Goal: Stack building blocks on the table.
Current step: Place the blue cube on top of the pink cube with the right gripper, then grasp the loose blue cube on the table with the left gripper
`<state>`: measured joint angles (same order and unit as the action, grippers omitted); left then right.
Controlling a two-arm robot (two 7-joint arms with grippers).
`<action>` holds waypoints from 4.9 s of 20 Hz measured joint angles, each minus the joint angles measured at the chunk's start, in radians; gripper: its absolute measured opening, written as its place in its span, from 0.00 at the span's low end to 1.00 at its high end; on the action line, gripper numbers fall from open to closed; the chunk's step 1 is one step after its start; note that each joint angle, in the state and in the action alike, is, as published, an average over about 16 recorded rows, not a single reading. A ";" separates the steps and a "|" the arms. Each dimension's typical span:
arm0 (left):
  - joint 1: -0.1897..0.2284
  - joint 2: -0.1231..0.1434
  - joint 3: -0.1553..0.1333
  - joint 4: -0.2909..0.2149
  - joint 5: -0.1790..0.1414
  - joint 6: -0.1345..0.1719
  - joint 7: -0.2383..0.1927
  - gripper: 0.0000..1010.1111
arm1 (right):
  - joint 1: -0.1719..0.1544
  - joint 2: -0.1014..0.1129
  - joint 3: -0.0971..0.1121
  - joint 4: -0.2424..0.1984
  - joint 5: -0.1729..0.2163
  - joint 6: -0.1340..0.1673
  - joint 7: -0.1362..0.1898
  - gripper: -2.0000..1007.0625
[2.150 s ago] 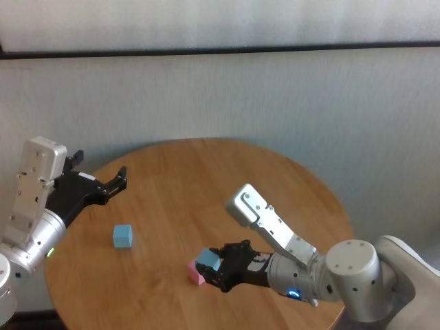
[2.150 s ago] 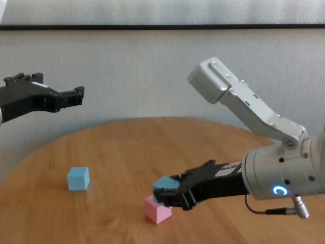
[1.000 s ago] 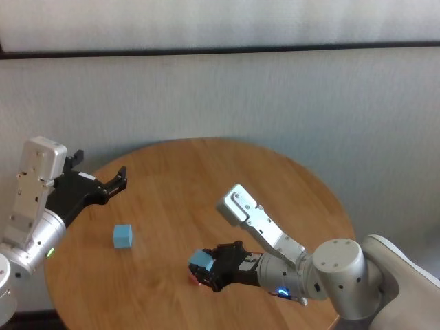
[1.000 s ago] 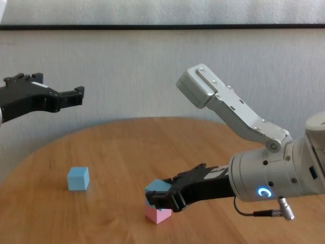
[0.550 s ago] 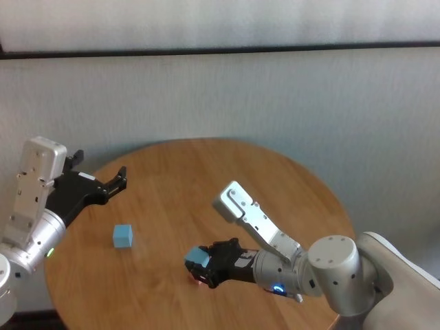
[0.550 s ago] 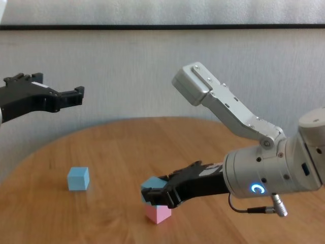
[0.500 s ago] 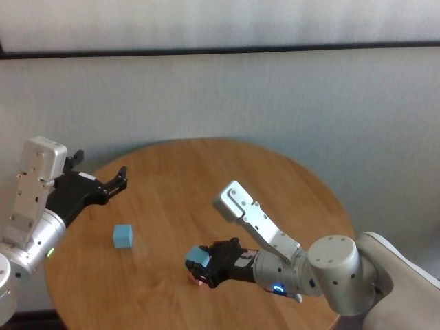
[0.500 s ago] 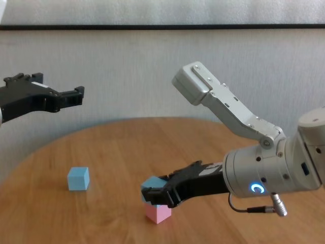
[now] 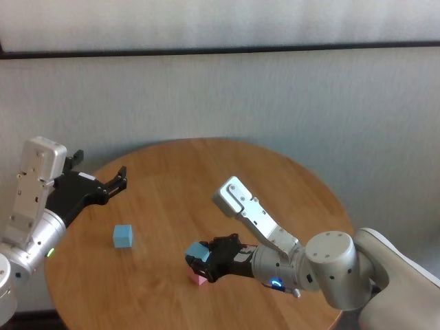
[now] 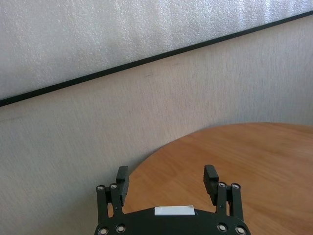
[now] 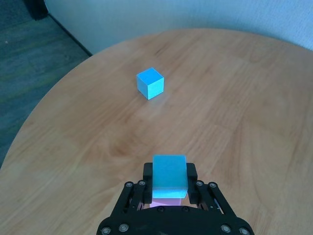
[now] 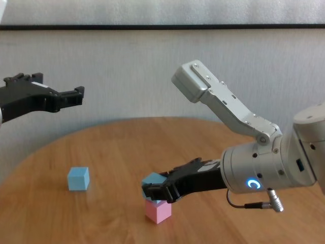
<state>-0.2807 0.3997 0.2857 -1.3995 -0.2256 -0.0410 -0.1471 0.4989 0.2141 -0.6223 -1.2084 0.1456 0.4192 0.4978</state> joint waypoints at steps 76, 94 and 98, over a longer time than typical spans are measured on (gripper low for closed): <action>0.059 -0.069 -0.009 -0.079 -0.057 0.214 -0.020 0.99 | -0.083 0.076 0.156 -0.145 0.005 -0.270 -0.195 1.00; 0.050 -0.136 -0.032 0.001 0.001 0.277 0.033 0.99 | -0.083 0.075 0.154 -0.147 0.010 -0.264 -0.190 1.00; 0.043 -0.154 -0.040 0.026 0.011 0.290 0.045 0.99 | -0.083 0.075 0.154 -0.148 0.011 -0.263 -0.190 1.00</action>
<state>-0.2382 0.2455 0.2459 -1.3735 -0.2146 0.2487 -0.1022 0.4163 0.2890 -0.4684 -1.3561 0.1566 0.1559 0.3078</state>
